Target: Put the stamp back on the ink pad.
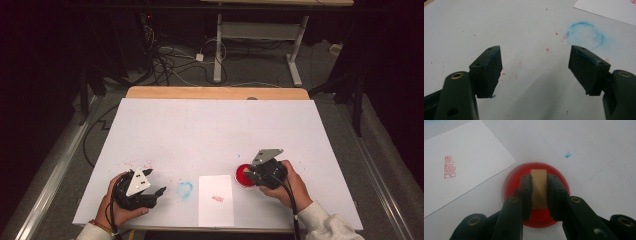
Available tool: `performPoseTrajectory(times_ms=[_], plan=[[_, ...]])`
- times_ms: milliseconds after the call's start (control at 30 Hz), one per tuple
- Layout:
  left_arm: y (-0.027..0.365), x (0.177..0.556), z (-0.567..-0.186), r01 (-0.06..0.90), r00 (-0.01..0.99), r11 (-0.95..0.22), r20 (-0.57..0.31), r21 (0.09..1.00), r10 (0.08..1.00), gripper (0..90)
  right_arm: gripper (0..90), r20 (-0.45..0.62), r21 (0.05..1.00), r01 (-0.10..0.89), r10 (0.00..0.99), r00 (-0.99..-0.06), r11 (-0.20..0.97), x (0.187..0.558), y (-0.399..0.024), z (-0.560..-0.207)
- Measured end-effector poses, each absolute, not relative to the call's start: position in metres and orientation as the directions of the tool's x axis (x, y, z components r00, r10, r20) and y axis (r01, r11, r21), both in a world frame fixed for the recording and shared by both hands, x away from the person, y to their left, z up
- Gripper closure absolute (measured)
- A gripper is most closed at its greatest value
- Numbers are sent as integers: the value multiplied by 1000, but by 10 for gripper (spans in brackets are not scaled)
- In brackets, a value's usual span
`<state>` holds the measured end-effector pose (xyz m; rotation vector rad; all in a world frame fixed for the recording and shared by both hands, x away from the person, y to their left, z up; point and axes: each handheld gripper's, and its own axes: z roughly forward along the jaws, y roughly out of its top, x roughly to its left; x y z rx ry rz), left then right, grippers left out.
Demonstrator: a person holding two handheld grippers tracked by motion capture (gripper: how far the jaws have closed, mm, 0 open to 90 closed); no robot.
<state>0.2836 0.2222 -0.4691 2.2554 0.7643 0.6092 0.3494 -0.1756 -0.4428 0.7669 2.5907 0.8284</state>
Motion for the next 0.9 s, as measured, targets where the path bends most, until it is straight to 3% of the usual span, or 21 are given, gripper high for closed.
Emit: performPoseTrajectory(times_ms=[367,900], plan=[[218,285,-469,339,727,-611,213,715,653,263,721,-120,605,413,591,-798,681,349,-178,-448],[215,287,-469,338,731,-617,214,711,648,262,639,-144,679,374,614,-776,631,342,-184,-430]])
